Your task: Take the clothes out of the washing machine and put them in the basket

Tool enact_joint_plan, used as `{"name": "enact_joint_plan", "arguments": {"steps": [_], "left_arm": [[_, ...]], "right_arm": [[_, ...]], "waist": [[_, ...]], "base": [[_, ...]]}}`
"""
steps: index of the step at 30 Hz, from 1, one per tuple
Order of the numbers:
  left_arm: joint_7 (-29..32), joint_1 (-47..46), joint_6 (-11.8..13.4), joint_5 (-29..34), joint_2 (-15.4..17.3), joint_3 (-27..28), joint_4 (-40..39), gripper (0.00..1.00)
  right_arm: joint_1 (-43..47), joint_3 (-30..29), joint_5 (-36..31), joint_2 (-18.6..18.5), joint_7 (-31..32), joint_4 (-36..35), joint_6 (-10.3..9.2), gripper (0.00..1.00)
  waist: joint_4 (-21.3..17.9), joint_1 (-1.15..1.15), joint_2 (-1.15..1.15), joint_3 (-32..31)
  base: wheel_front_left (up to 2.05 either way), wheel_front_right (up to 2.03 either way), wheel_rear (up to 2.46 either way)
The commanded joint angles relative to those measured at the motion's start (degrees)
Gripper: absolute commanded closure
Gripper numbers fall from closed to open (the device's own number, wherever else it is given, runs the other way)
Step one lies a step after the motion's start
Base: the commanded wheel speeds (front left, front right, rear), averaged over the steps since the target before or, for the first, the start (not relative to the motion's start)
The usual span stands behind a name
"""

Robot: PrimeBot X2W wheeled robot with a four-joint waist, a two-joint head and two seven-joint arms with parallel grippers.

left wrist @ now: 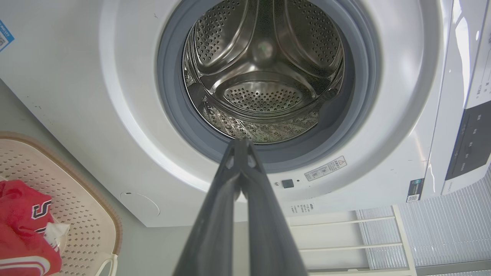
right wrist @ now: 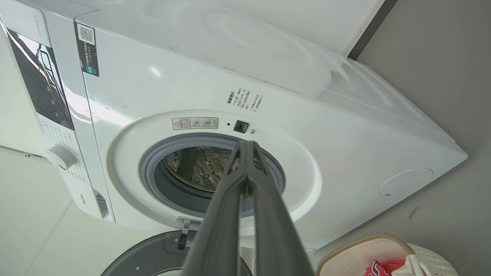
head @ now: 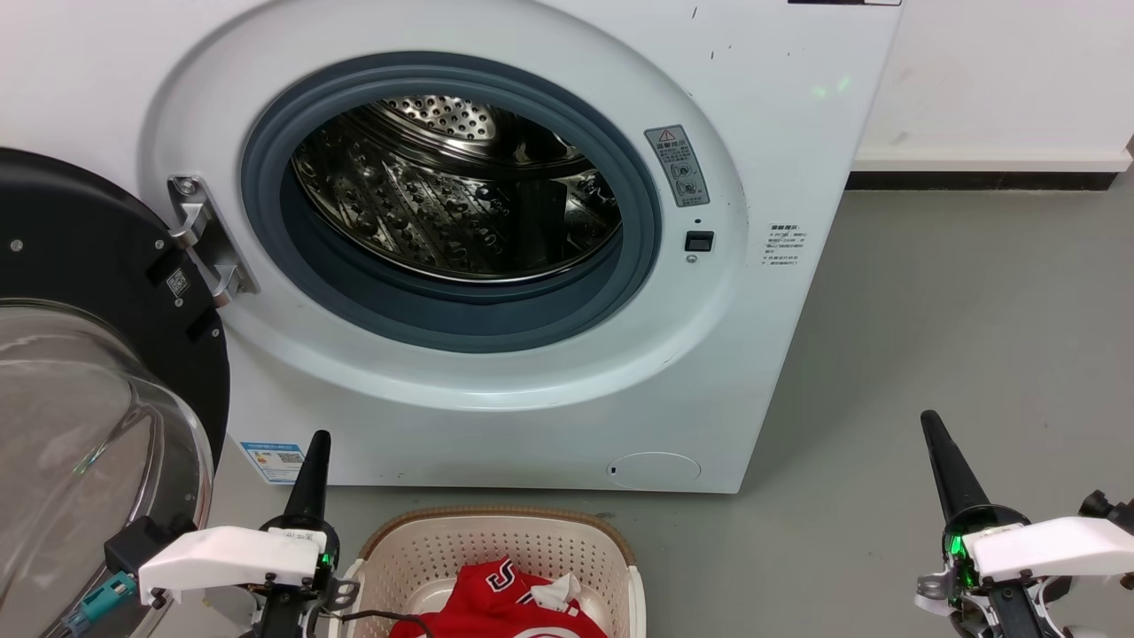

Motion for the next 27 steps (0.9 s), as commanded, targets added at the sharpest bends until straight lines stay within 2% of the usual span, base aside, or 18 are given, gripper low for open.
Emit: {"name": "enact_joint_plan", "arguments": {"steps": [1,27], "left_arm": [[0.4,-1.1,-0.4,-1.6,0.0,0.4,-0.1,1.00],[3.2,-1.4,-1.8,-13.2,-0.5,2.2,0.7,1.00]], "right_arm": [[-1.3,-0.3,1.9,-0.2,0.3,0.1,0.01,1.00],[-2.7,-1.8,13.9,0.1,2.3,2.4,0.00,1.00]], "waist": [[0.0,0.00,0.00,0.0],[-0.1,0.00,0.00,-0.2]], "base": [[0.00,0.00,0.00],[0.00,0.00,0.00]]}}
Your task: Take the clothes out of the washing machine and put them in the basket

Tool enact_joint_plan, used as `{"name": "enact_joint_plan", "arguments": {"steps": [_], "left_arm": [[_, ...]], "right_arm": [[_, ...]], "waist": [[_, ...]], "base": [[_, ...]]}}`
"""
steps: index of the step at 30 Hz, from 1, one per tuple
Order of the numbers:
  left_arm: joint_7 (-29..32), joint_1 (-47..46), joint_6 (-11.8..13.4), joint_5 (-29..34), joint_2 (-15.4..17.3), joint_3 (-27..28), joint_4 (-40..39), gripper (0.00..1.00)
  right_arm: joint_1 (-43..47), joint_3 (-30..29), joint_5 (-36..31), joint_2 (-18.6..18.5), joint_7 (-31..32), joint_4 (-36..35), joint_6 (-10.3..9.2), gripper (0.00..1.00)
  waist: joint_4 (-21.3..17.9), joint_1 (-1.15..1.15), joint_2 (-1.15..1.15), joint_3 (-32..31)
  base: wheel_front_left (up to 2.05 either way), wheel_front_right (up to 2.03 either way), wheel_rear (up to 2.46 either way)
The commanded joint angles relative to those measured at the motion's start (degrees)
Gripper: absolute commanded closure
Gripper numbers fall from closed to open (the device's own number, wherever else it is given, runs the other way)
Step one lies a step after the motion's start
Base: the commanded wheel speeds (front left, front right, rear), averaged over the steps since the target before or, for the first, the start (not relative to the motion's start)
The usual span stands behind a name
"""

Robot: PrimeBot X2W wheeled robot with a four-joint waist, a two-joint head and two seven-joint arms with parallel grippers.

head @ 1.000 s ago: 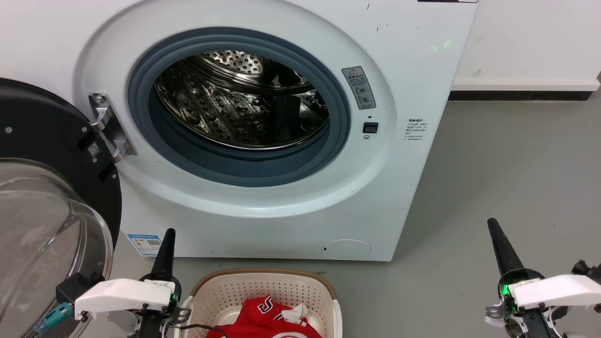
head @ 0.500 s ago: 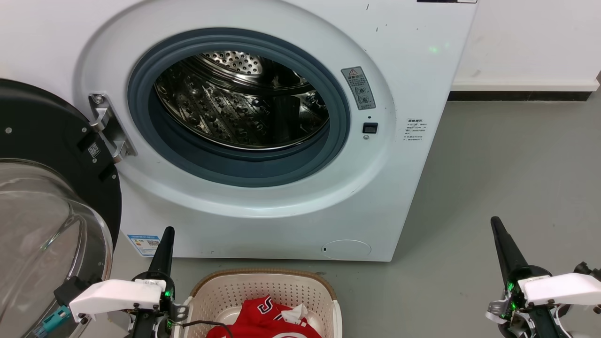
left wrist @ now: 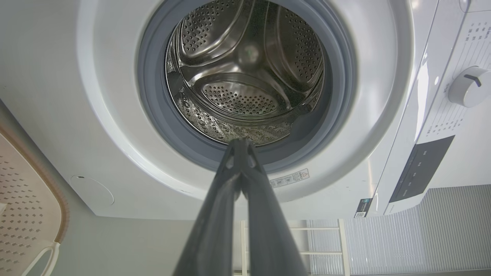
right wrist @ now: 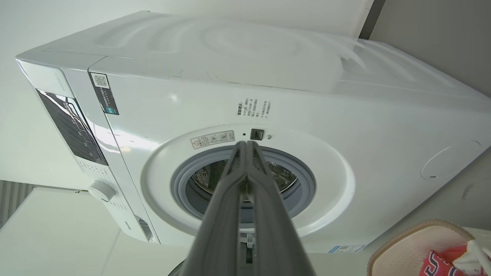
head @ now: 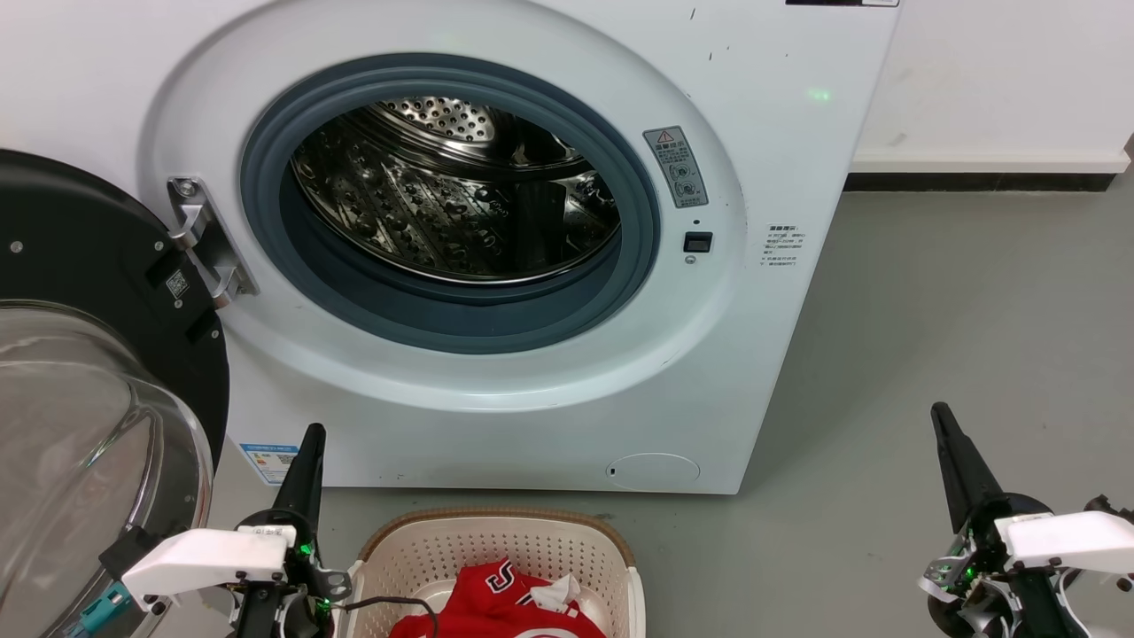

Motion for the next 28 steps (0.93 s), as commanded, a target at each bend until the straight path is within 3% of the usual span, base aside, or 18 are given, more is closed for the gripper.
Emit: {"name": "enact_joint_plan", "arguments": {"steps": [1,17,28], "left_arm": [[0.4,-0.7,-0.4,-1.2,-0.1,0.3,0.1,1.00],[1.9,-0.8,-1.1,-7.3,-0.3,1.3,0.5,1.00],[1.8,-0.8,-1.1,-7.1,-0.3,1.2,0.5,1.00]], "right_arm": [[-1.0,-0.2,1.2,0.0,0.3,0.2,0.00,1.00],[-1.7,-1.1,7.5,0.3,1.4,1.5,0.00,1.00],[-1.7,-1.4,6.9,0.5,1.6,1.4,0.00,1.00]], "waist": [[0.0,0.00,0.00,0.0],[-0.1,0.00,0.00,-0.1],[-0.1,0.00,0.00,-0.1]], "base": [[0.00,0.00,0.00],[0.00,0.00,0.00],[0.00,0.00,0.00]]}}
